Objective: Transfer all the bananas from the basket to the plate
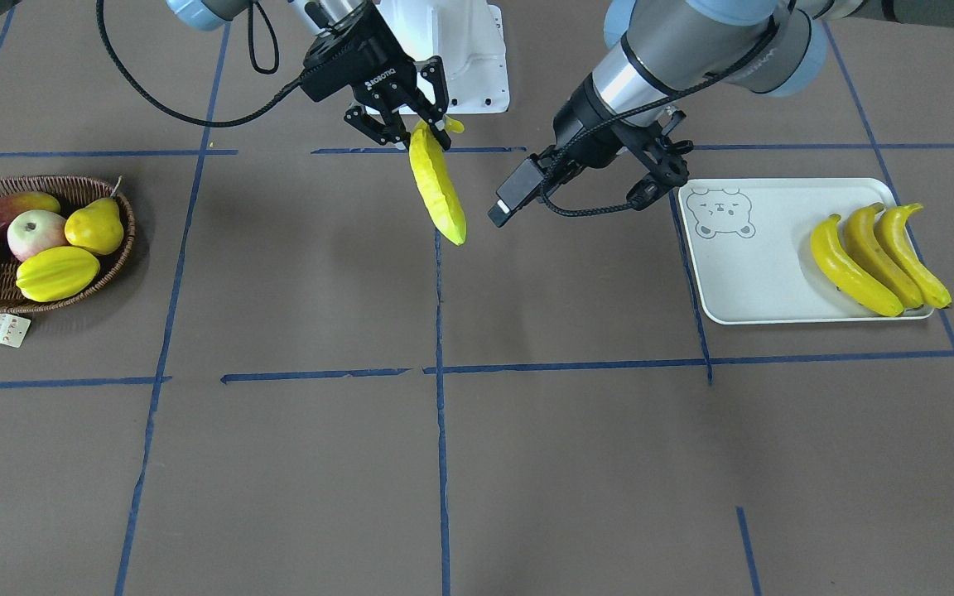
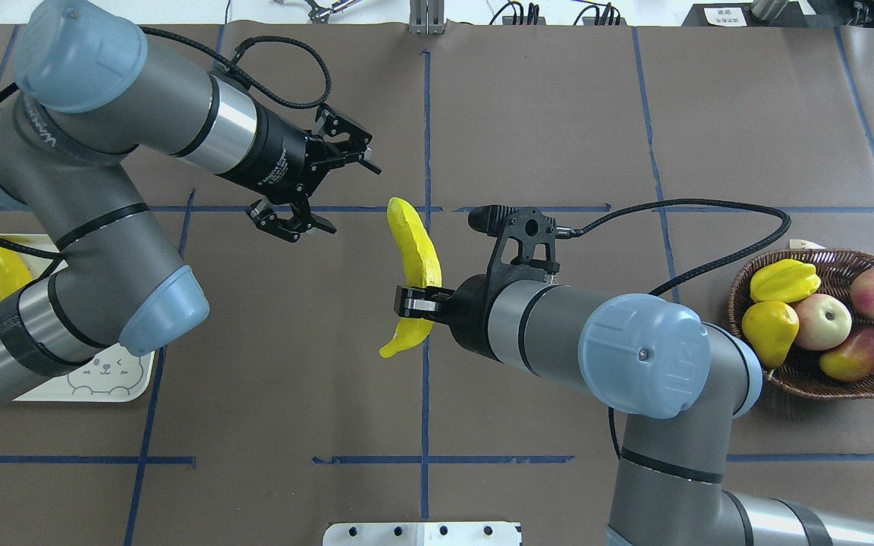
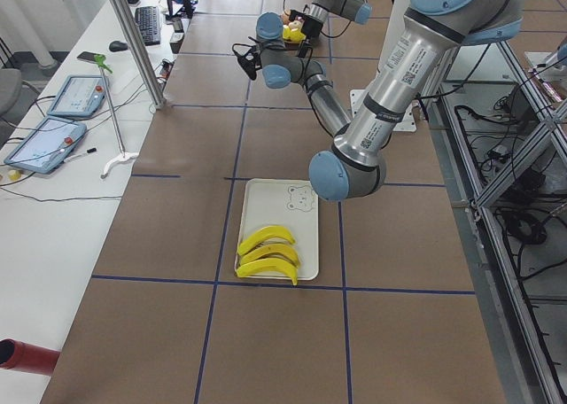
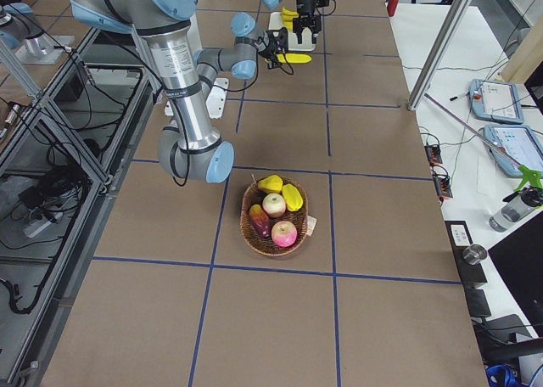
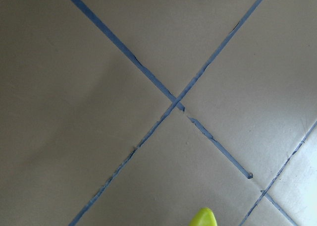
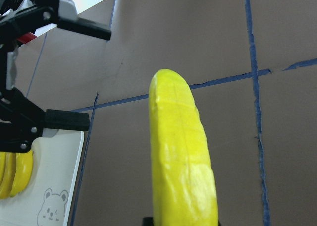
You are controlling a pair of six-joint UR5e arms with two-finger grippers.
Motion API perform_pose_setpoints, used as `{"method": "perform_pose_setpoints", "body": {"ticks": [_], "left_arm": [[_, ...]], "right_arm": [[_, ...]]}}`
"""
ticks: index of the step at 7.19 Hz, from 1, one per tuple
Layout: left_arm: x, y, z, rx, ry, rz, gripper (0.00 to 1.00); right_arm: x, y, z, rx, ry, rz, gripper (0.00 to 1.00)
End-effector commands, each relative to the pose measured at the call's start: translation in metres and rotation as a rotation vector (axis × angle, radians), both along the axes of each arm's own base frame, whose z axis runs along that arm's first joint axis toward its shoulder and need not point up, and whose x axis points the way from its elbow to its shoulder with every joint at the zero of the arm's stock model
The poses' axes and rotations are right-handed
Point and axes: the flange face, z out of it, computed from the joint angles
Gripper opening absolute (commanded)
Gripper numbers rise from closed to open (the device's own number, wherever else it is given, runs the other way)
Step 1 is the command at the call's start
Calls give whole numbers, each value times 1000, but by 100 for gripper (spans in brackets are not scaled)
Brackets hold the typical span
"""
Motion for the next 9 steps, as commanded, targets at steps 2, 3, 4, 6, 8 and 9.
{"method": "perform_pose_setpoints", "body": {"ticks": [2,3,4,6,8,9], "left_arm": [[24,22,-7,10,22,48,91],[37,36,-7,21,34,77,91],[44,41,-6,21,33,88,91],[50,47,-5,22,36,96,86],[50,45,-4,25,31,75,68],[50,45,-3,26,29,75,63]], "right_arm": [[-4,6,-7,3,-20,-2,5],[-4,6,-10,4,-24,-2,5],[-5,6,-10,4,-23,-4,6],[-6,9,-9,3,-21,-10,7],[-10,14,-8,3,-20,-19,9],[-10,14,-9,3,-21,-21,9]]}}
